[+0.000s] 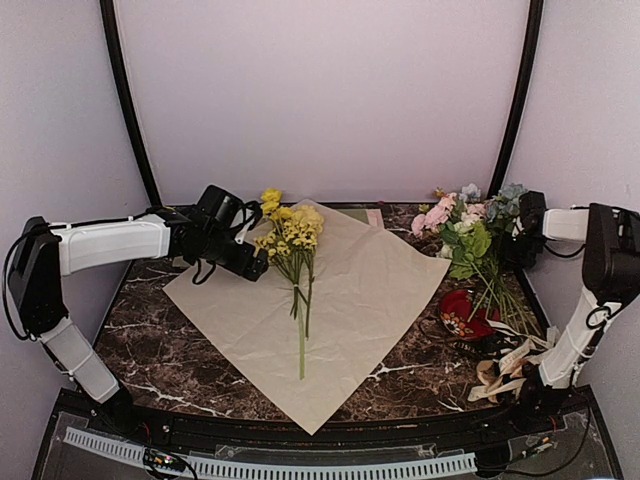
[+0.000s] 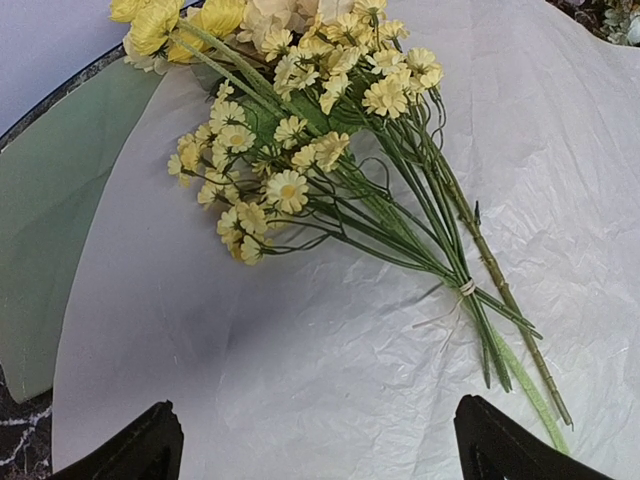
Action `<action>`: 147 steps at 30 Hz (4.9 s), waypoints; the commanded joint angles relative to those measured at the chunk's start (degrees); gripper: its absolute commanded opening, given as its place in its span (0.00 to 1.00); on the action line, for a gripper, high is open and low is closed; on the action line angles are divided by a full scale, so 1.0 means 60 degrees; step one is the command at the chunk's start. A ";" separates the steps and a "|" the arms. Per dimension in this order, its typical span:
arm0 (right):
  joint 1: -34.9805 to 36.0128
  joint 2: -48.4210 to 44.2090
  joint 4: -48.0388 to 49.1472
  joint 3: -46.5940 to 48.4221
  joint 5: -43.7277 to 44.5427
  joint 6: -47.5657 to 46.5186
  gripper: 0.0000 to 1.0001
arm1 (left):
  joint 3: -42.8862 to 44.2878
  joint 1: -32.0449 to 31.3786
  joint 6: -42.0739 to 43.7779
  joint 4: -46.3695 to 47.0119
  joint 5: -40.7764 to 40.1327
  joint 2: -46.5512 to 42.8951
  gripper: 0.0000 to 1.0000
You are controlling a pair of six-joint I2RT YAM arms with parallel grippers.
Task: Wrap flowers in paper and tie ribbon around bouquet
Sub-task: Pick up the fake flower from the corner of the board, then place the fake flower on the flattened wrapping paper, then pick up the fake flower from the corner of the board.
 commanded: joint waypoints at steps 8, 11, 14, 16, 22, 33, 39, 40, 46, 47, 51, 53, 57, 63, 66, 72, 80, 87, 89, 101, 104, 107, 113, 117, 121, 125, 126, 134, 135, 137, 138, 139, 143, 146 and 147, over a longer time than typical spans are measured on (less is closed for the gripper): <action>-0.0029 -0.0377 -0.0089 0.0813 0.0376 -0.0840 0.00 | 0.0276 0.0045 0.0105 -0.0209 -0.0029 0.0116 0.98; -0.0029 -0.0798 -0.0135 0.0994 0.0718 -0.1016 0.00 | 0.0280 0.0047 0.0119 -0.0206 -0.0080 0.0132 0.98; -0.0017 -0.1297 0.0026 0.1084 0.1012 -0.1130 0.00 | 0.0290 0.0045 0.0105 -0.0209 -0.0001 0.0131 0.98; 0.0031 -0.1925 0.0301 0.1036 0.1289 -0.1231 0.00 | 0.0287 0.0046 0.0104 -0.0209 -0.0042 0.0135 0.98; 0.0225 -0.3815 0.2360 0.0404 0.2216 -0.1951 0.00 | 0.0284 0.0045 0.0090 -0.0205 0.0050 0.0118 0.98; 0.1019 -0.5756 0.4764 -0.0441 0.1320 -0.1761 0.00 | 0.0258 0.0049 0.0090 -0.0172 -0.0044 0.0084 0.98; 0.3337 -0.5236 0.4026 -0.0417 -0.0854 0.1629 0.00 | 0.0258 0.0045 0.0097 -0.0179 -0.0113 0.0094 0.98; 0.3909 -0.5026 0.4349 -0.0669 -0.1056 0.2510 0.00 | 0.0271 0.0045 0.0104 -0.0187 -0.0129 0.0118 0.98; 0.7036 -0.2814 0.6731 -0.1070 -0.1179 0.4689 0.00 | 0.0273 0.0046 0.0093 -0.0207 -0.0079 0.0073 0.98; 0.7347 -0.2453 0.7016 -0.1007 -0.1102 0.4770 0.00 | 0.0264 0.0045 0.0090 -0.0212 -0.0092 0.0064 0.98; 0.8274 -0.0553 0.7800 -0.0471 -0.1329 0.5467 0.00 | 0.0237 0.0045 0.0116 -0.0217 -0.0112 -0.0056 0.98; 0.8523 0.0317 0.7853 -0.0113 -0.1634 0.5690 0.00 | 0.0229 0.0045 0.0146 -0.0195 -0.0223 -0.0094 0.98; 0.8723 0.1761 0.8253 0.0174 -0.2398 0.6333 0.00 | 0.0232 0.0045 0.0135 -0.0171 -0.0110 -0.0133 0.98; 0.9107 0.2739 0.8060 0.0945 -0.2517 0.6134 0.00 | 0.0248 0.0045 0.0134 -0.0194 -0.0090 -0.0084 0.97; 0.9097 0.3137 0.8137 0.1107 -0.2755 0.6399 0.00 | 0.0244 0.0045 0.0143 -0.0193 -0.0110 -0.0072 0.98; 0.8967 0.3753 0.7012 0.1644 -0.2886 0.5748 0.00 | 0.0243 0.0045 0.0149 -0.0207 -0.0136 -0.0113 0.98; 0.8738 0.3950 0.5379 0.2162 -0.2970 0.4916 0.19 | 0.0251 0.0045 0.0148 -0.0193 -0.0069 -0.0123 0.98; 0.8577 0.3383 0.4287 0.2384 -0.2244 0.3900 0.30 | 0.0249 0.0045 0.0148 -0.0215 -0.0084 -0.0074 0.98; 0.8584 0.3217 0.3881 0.2500 -0.2063 0.3566 0.35 | 0.0252 0.0052 0.0143 -0.0195 -0.0021 -0.0050 0.98; 0.7202 0.0522 0.0396 0.3192 -0.0735 0.0971 0.52 | 0.0304 0.0045 0.0185 -0.0272 -0.0148 0.0076 0.98; 0.6115 -0.0150 -0.1345 0.3710 0.0100 0.0343 0.48 | 0.0290 0.0046 0.0178 -0.0255 -0.0080 0.0054 0.97; 0.4770 -0.0627 -0.2232 0.3563 0.0680 0.0201 0.46 | 0.0297 0.0045 0.0180 -0.0266 -0.0123 0.0055 0.98; 0.2068 -0.0454 -0.2309 0.2913 0.1255 0.0344 0.32 | 0.0300 0.0047 0.0165 -0.0267 -0.0004 0.0036 0.98; 0.1213 0.0274 -0.2220 0.3053 0.1129 0.0220 0.30 | 0.0303 0.0046 0.0163 -0.0278 -0.0007 0.0006 0.98; 0.0907 0.1052 -0.2375 0.3431 0.1181 -0.0068 0.29 | 0.0286 0.0045 0.0203 -0.0254 -0.0135 0.0062 0.97; 0.0822 0.1730 -0.2385 0.3628 0.1297 -0.0214 0.26 | 0.0316 0.0045 0.0192 -0.0290 -0.0075 0.0116 0.98; 0.0821 0.1843 -0.2339 0.3632 0.1207 -0.0241 0.25 | 0.0304 0.0045 0.0209 -0.0270 -0.0106 0.0135 0.98; 0.0799 0.2538 -0.2311 0.3753 0.1484 -0.0381 0.19 | 0.0358 0.0046 0.0235 -0.0304 -0.0150 0.0276 0.98; 0.0803 0.2567 -0.2343 0.3763 0.1629 -0.0403 0.19 | 0.0360 0.0045 0.0236 -0.0324 -0.0152 0.0294 0.98; 0.0800 0.2622 -0.2325 0.3751 0.1853 -0.0443 0.18 | 0.0367 0.0045 0.0233 -0.0326 -0.0133 0.0278 0.98; 0.0798 0.2648 -0.2286 0.3738 0.1884 -0.0493 0.19 | 0.0367 0.0045 0.0236 -0.0319 -0.0126 0.0280 0.98; 0.0803 0.2694 -0.2277 0.3743 0.1851 -0.0578 0.20 | 0.0361 0.0045 0.0236 -0.0313 -0.0132 0.0275 0.98; 0.0791 0.2915 -0.2439 0.3976 0.1788 -0.0906 0.06 | 0.0388 0.0045 0.0236 -0.0337 -0.0142 0.0330 0.98; 0.0782 0.2607 -0.2373 0.4019 0.2226 -0.1172 0.00 | 0.0368 0.0045 0.0247 -0.0316 -0.0142 0.0333 0.98; 0.0790 0.2451 -0.2356 0.4038 0.2416 -0.1266 0.00 | 0.0374 0.0045 0.0245 -0.0303 -0.0169 0.0340 0.98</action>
